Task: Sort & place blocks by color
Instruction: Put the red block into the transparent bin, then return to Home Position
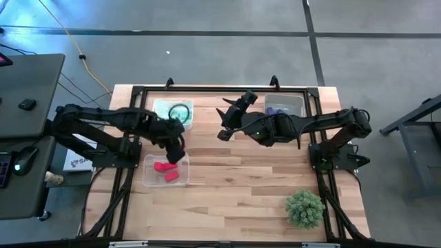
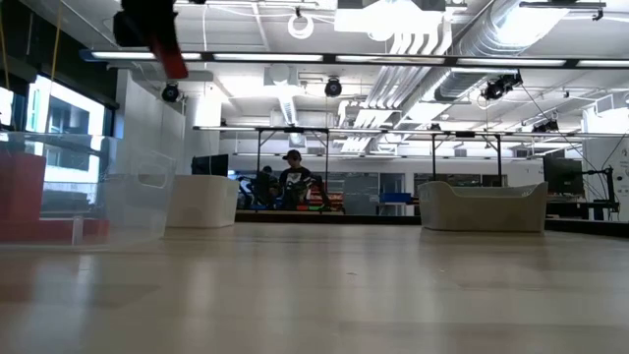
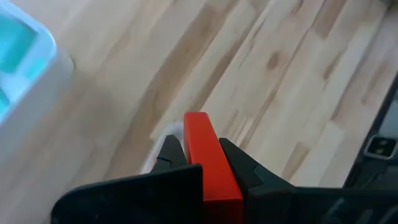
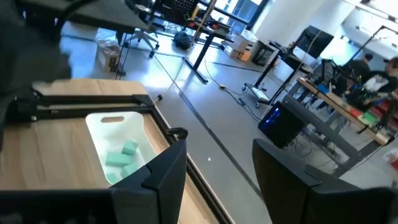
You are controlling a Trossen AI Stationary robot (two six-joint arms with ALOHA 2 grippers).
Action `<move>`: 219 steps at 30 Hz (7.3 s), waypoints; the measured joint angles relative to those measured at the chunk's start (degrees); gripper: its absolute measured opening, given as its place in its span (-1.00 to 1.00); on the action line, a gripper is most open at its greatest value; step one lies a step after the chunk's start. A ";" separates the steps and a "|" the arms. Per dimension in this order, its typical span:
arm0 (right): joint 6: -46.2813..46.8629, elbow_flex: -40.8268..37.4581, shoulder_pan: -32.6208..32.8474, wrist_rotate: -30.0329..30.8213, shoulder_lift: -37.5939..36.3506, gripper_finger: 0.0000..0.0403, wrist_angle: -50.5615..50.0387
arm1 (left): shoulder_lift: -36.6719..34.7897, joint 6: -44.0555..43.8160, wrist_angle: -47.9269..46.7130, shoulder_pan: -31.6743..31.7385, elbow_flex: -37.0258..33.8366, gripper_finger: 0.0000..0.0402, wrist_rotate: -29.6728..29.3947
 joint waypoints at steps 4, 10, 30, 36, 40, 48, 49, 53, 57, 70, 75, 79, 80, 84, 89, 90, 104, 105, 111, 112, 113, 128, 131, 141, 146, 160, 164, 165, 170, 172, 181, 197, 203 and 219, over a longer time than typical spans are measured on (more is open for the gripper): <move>2.62 0.00 0.00 -0.07 -0.11 -0.14 0.02 | 0.05 -3.24 0.92 -2.94 -4.02 -1.00 -0.03; 6.40 0.00 0.00 -0.23 -0.11 -0.14 0.04 | 0.05 -6.48 1.26 -6.36 -8.97 -1.00 -0.03; 14.21 0.00 0.28 -3.21 -0.11 -0.14 -0.04 | 0.07 -9.88 11.46 -10.99 -23.53 -1.00 2.13; 14.26 0.00 0.28 -4.34 -0.08 -0.14 -0.06 | 0.08 -9.89 16.56 -10.97 -26.97 -0.99 3.82; 14.28 0.00 0.28 -4.87 -0.08 -0.14 -0.06 | 0.77 -9.89 19.61 -10.97 -28.39 -0.99 4.01; 14.35 0.00 0.28 -4.96 -0.06 -0.14 -0.56 | 0.71 -9.85 21.84 -10.95 -29.66 -0.85 4.05; 14.37 0.00 0.28 -4.98 -0.06 -0.14 -0.69 | 0.69 -9.85 21.82 -10.95 -29.68 -0.81 4.05; 14.35 0.00 0.28 -4.98 -0.06 -0.14 -0.88 | 0.69 -9.85 21.82 -10.79 -29.68 -0.69 4.05; 14.27 0.00 0.28 -4.98 -0.06 -0.14 -1.04 | -0.05 -9.85 21.47 -9.65 -29.62 -0.62 4.23; 14.39 0.00 0.28 -5.02 -0.06 -0.14 -1.40 | -12.31 1.27 24.06 -11.81 -25.07 -0.60 -2.69; 14.41 0.00 0.52 -5.28 -0.04 -0.14 -1.17 | -20.04 4.40 25.27 -13.48 -25.29 -0.60 -12.91; 15.16 0.02 0.66 -6.04 -0.04 -0.14 -0.82 | -26.78 6.93 31.30 -13.48 -29.67 -0.61 -14.44; 16.00 0.02 0.66 -6.46 -0.04 -0.14 -0.83 | -28.36 7.27 33.24 -13.44 -31.33 -0.61 -14.48; 18.56 0.02 0.66 -8.50 -0.04 -0.14 -0.83 | -34.76 9.35 41.86 -13.44 -39.01 -0.66 -14.57; 19.48 0.02 0.66 -9.03 -0.04 -0.14 -0.84 | -40.65 12.97 55.88 -13.44 -48.57 -0.69 -14.13; 19.82 0.02 0.66 -9.34 -0.04 -0.14 -0.85 | -41.57 13.23 58.07 -13.44 -50.40 -0.69 -14.10; 22.29 0.02 0.66 -10.71 -0.05 -0.14 -2.75 | -51.03 18.55 76.07 -13.42 -65.94 -0.69 -11.83; 23.03 0.02 0.63 -11.04 -0.21 -0.14 -3.56 | -51.71 18.65 76.61 -13.42 -66.61 -0.69 -11.82; 25.58 0.04 0.61 -13.72 -1.75 -0.14 -6.80 | -56.38 18.71 75.97 -13.42 -70.03 -0.69 -10.31; 26.08 0.04 0.61 -13.98 -2.17 -0.14 -7.33 | -56.94 19.03 74.83 -13.42 -70.03 -0.69 -10.26; 26.57 0.04 0.56 -14.65 -2.54 -0.14 -7.46 | -57.45 19.68 73.97 -13.42 -70.03 -0.69 -10.26; 30.64 -0.13 -4.52 -17.79 -15.31 -0.14 -26.47 | -59.09 22.22 71.37 -13.43 -69.98 -0.69 -12.81; 28.89 -0.15 -5.46 -17.30 -18.63 -0.14 -30.37 | -59.09 22.30 71.37 -13.44 -69.98 -0.69 -12.95; 27.47 -11.62 -6.53 -15.43 -37.22 -0.14 -32.55 | -59.09 22.17 71.36 -13.44 -69.98 -0.69 -13.06; 26.62 -30.40 -5.59 -23.42 -52.57 -0.14 -17.12 | -59.09 22.17 71.35 -13.44 -69.98 -0.69 -13.00; 27.37 -61.27 -5.53 -36.82 -80.77 -0.14 -5.43 | -59.09 22.17 71.33 -13.44 -69.98 -0.69 -12.89; 28.68 -66.47 -5.53 -38.71 -85.20 -0.14 -4.26 | -59.09 22.17 71.33 -13.44 -69.98 -0.69 -12.89; 28.94 -67.51 -5.53 -38.93 -86.04 -0.14 -4.00 | -59.09 22.17 71.33 -13.42 -69.98 -0.69 -12.91; 29.36 -71.83 -5.53 -38.94 -88.88 -0.14 -3.74 | -59.09 22.17 71.11 -13.44 -69.96 -0.69 -12.91; 29.94 -73.34 -5.53 -38.94 -89.49 -0.14 -3.69 | -59.09 22.22 70.70 -13.44 -69.96 -0.69 -12.91; 32.17 -78.68 -5.25 -39.18 -90.11 -0.14 -3.71 | -59.05 29.22 68.59 -13.44 -69.94 -0.69 -13.05; 31.74 -80.94 -5.25 -38.98 -90.09 -0.14 -6.91 | -59.07 40.00 68.38 -13.42 -69.94 -0.69 -13.06; 31.48 -80.94 -5.25 -36.57 -90.09 -0.14 -8.59 | -59.09 40.20 68.08 -13.42 -69.94 -0.69 -13.06; 30.65 -80.94 -5.29 -35.64 -90.09 -0.14 -10.49 | -59.09 41.67 67.94 -13.43 -69.94 -0.69 -13.06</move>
